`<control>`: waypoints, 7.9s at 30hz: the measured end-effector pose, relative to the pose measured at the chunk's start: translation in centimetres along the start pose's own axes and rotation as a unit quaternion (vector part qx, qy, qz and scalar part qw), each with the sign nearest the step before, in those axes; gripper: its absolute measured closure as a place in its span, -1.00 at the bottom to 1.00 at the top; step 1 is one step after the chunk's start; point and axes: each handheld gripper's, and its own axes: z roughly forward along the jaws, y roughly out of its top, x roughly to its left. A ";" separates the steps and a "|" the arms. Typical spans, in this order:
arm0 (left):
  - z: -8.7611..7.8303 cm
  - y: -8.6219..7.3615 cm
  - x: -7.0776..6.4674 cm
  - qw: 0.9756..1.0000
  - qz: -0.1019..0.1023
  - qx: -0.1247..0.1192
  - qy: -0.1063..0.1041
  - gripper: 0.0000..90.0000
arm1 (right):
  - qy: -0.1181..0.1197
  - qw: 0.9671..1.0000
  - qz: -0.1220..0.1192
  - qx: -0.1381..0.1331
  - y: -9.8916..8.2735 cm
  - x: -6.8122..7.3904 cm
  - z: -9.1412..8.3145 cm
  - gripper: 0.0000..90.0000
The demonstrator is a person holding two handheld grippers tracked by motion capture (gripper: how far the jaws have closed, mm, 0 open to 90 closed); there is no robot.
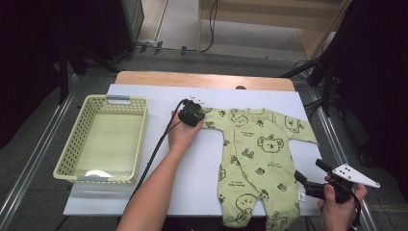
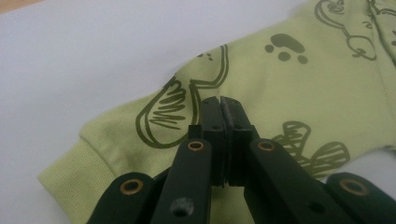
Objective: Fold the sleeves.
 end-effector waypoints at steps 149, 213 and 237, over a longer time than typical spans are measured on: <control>-5.4 -3.5 -15.5 0.962 0.159 -0.048 -0.217 0.45 | -0.005 1.000 0.002 -0.002 0.0 -0.1 -0.1 -1.00; -5.2 -1.0 -10.1 0.965 0.078 -0.078 -0.240 -0.84 | 0.005 1.000 -0.007 0.001 0.1 1.3 -0.2 -1.00; -2.3 2.6 -7.9 0.972 0.073 -0.063 -0.212 -1.00 | 0.071 0.996 -0.052 0.018 -0.8 8.7 -0.9 -1.00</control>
